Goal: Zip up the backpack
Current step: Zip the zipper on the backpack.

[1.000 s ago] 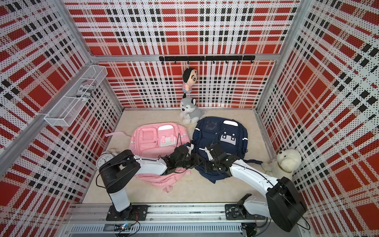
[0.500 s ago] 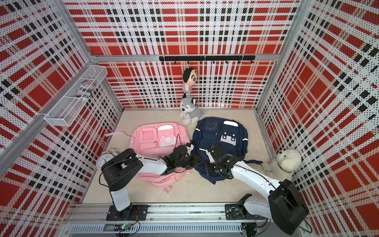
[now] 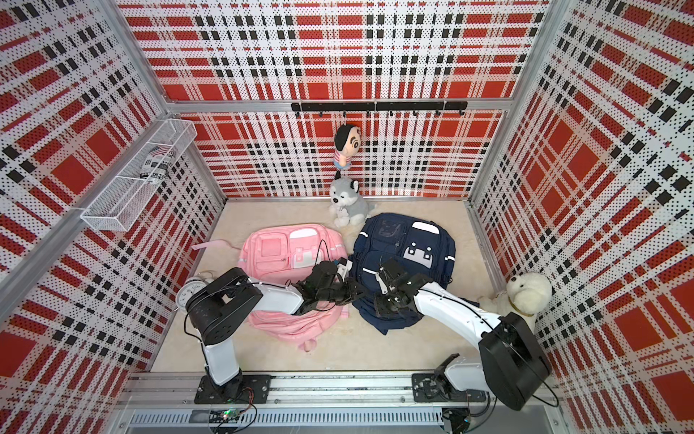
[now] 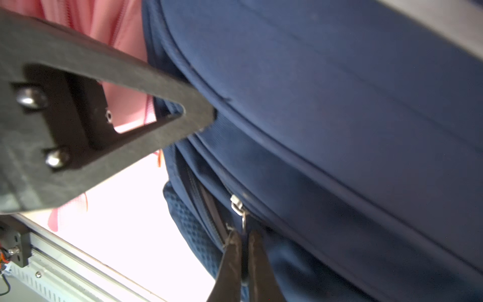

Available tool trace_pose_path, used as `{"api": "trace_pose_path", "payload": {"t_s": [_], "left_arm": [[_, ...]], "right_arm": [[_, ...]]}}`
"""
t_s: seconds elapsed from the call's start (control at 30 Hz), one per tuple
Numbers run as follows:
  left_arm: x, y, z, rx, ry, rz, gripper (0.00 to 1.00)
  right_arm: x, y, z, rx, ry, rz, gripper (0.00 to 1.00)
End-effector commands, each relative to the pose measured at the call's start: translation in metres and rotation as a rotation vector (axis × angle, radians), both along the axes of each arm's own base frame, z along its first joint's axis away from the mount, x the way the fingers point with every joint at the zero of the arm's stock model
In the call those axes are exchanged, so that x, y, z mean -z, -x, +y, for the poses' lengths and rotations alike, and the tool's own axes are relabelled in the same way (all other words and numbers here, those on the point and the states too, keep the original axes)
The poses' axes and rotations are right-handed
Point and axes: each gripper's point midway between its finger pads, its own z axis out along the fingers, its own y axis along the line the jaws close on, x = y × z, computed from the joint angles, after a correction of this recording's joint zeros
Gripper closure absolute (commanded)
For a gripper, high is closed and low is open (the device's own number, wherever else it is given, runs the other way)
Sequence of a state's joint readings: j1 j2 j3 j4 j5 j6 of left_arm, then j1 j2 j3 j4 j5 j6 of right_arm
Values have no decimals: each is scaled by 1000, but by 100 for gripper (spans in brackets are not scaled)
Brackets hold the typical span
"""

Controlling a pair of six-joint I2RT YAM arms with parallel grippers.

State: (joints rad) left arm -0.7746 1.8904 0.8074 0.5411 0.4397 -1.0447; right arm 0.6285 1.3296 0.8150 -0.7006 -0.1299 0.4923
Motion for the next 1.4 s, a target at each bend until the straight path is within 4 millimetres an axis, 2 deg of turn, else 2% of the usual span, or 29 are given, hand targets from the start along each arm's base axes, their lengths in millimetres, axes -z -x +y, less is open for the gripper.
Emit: {"api": "trace_pose_path", "payload": {"t_s": [0.0,0.2,0.33,0.63,0.93,1.1,1.17,1.3,1.33,1.37], "left_arm": [[11,-21,9,-20,-33,-64,100],[6,-20,9,4,9,-71,100],[0,-21,12,4,26,-87,100],[-1,-21,12,14,54,-89,100],[-6,-21,19,15,77,-99,100],[-11,-21,20,19,83,-110,100],[-11,-22,20,17,83,-111,100],[-13,-21,21,14,85,-112,100],[-13,-21,22,8,82,-112,97],[-14,-21,23,3,84,-113,88]], "right_arm": [[-2,19,-27,7,161,93,100],[9,27,-37,-3,249,178,100],[10,30,-43,16,258,168,100],[18,47,-64,50,329,205,100],[12,51,-83,113,436,233,100],[2,47,-100,156,535,208,100],[0,43,-95,161,505,190,100],[1,29,-68,160,358,139,100],[1,26,-63,158,329,127,100],[-1,22,-56,151,291,111,100]]}}
